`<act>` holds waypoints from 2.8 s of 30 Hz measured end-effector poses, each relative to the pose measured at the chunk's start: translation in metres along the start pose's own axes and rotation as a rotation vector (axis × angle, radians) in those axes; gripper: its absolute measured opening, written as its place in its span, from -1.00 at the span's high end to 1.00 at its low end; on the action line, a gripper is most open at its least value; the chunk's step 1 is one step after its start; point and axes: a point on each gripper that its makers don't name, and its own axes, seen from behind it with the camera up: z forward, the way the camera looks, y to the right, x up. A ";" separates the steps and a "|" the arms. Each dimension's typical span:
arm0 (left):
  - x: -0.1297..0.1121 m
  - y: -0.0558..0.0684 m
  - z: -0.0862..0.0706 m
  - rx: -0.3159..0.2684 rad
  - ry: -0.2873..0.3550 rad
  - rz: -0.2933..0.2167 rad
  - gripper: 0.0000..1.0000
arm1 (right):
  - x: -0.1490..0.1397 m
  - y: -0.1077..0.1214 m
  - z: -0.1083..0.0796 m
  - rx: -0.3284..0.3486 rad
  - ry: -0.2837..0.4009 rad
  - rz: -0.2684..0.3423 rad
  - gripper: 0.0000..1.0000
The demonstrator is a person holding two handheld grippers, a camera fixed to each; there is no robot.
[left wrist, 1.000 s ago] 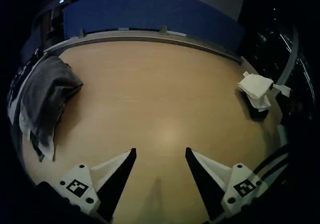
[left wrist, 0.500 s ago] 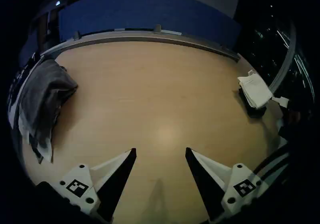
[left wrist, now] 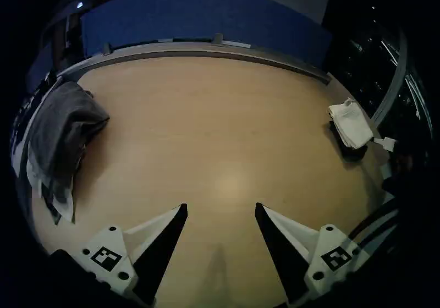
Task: Fold towel
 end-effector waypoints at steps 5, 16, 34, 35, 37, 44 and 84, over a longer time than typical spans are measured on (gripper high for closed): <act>0.003 0.002 0.002 -0.004 0.001 0.003 -0.83 | 0.003 0.006 -0.007 -0.020 0.014 -0.002 0.13; 0.007 0.004 0.002 -0.013 0.003 0.012 -0.82 | 0.019 0.006 -0.021 -0.027 0.054 -0.024 -0.52; 0.012 -0.001 0.003 -0.005 0.011 0.004 -0.83 | 0.057 -0.031 -0.007 0.029 0.110 -0.092 -1.00; 0.012 -0.002 0.003 -0.004 0.011 0.003 -0.83 | 0.059 -0.033 -0.005 0.033 0.110 -0.094 -1.00; 0.013 -0.003 0.004 0.000 0.011 -0.001 -0.83 | 0.063 -0.038 -0.001 0.039 0.113 -0.102 -1.00; 0.016 -0.008 0.005 0.011 0.012 -0.013 -0.83 | 0.080 -0.052 0.014 0.061 0.122 -0.122 -1.00; 0.011 -0.023 0.013 0.054 -0.013 -0.044 -0.82 | 0.083 -0.067 0.094 0.078 0.067 -0.184 -1.00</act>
